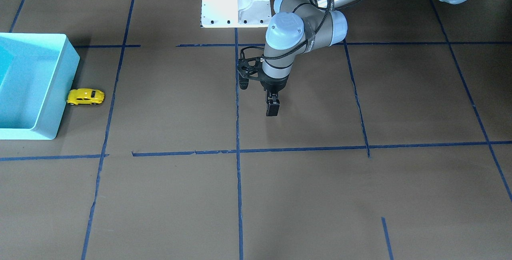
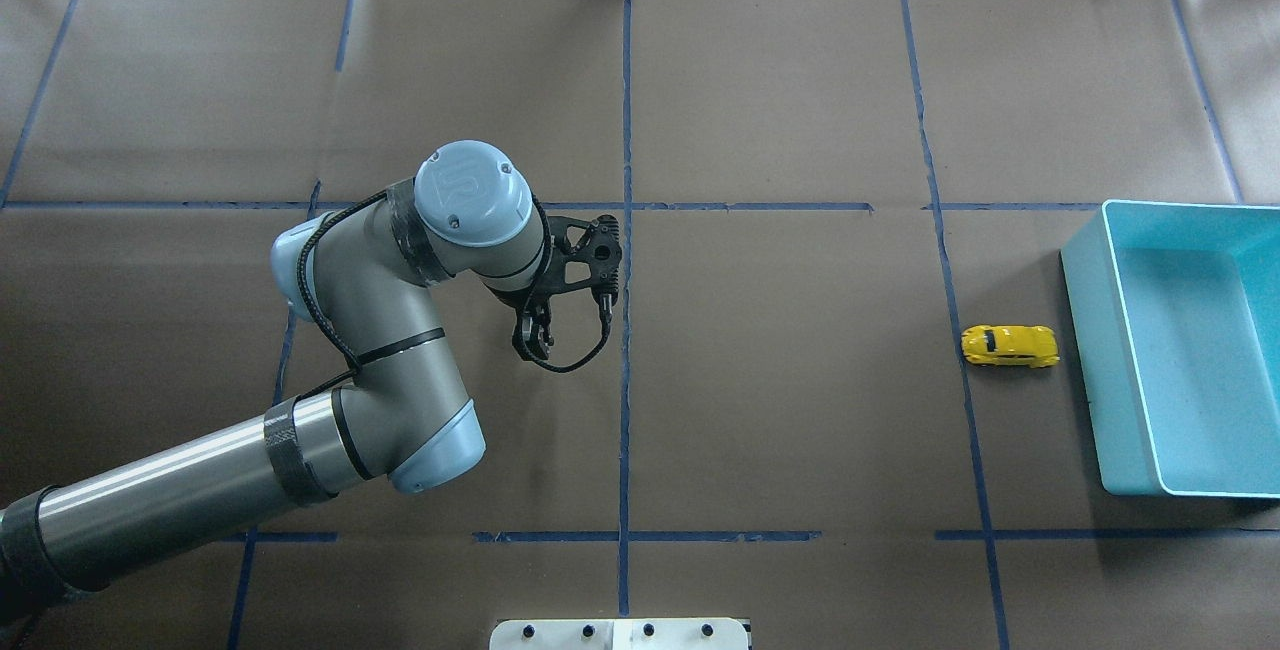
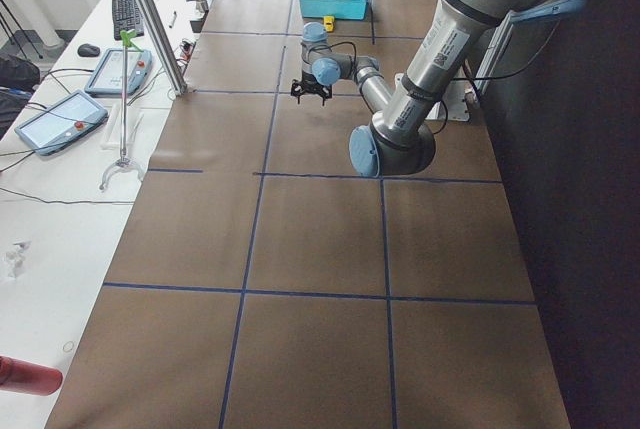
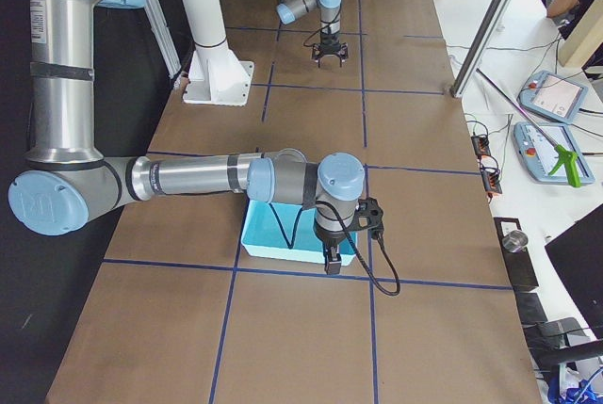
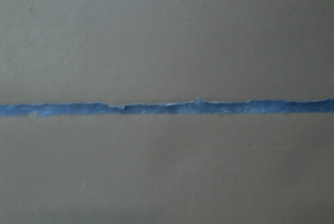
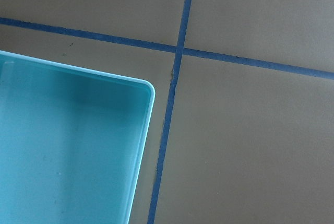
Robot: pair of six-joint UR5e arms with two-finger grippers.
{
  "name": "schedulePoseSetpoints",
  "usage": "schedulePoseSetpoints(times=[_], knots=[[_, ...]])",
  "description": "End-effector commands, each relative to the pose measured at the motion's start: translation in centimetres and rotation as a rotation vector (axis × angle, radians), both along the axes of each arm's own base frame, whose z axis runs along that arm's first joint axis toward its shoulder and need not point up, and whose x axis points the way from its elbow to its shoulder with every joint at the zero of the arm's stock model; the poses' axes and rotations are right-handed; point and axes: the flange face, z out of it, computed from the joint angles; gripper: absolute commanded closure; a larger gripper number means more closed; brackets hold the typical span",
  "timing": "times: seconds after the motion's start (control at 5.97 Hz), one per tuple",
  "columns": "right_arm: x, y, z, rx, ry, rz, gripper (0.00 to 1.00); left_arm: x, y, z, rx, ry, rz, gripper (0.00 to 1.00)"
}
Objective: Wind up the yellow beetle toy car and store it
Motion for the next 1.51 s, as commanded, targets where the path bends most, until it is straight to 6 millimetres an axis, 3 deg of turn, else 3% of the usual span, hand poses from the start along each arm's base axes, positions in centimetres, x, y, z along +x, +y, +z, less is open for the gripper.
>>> schedulePoseSetpoints(times=[0.0,0.17,0.34,0.67,0.84,1.01,1.17,1.34], knots=[[0.0,0.0,-0.1,0.002,0.000,0.000,0.00,-0.8,-0.9,0.6,-0.023,-0.032,-0.021,0.00],[0.0,-0.2,-0.2,0.005,0.000,0.000,0.00,-3.7,-3.4,0.7,-0.039,-0.053,-0.072,0.00],[0.0,-0.2,-0.3,0.006,0.000,0.000,0.00,-8.5,-5.6,1.9,-0.073,-0.073,-0.151,0.00],[0.0,-0.2,-0.1,0.005,0.002,-0.002,0.00,-19.0,-8.9,6.5,-0.182,-0.122,-0.262,0.00],[-0.3,-0.7,-1.7,0.036,0.002,-0.009,0.00,-23.7,-10.9,8.8,-0.286,-0.113,-0.295,0.00],[-0.9,-1.0,-3.1,0.067,0.004,-0.021,0.00,-27.1,-12.2,11.0,-0.352,-0.128,-0.333,0.00],[-2.0,-1.1,-5.1,0.108,0.004,-0.045,0.00,-29.1,-10.3,14.4,-0.393,-0.143,-0.336,0.00],[-2.3,-1.1,-6.0,0.128,0.003,-0.053,0.00,-32.8,-9.2,18.2,-0.474,-0.134,-0.356,0.00]])
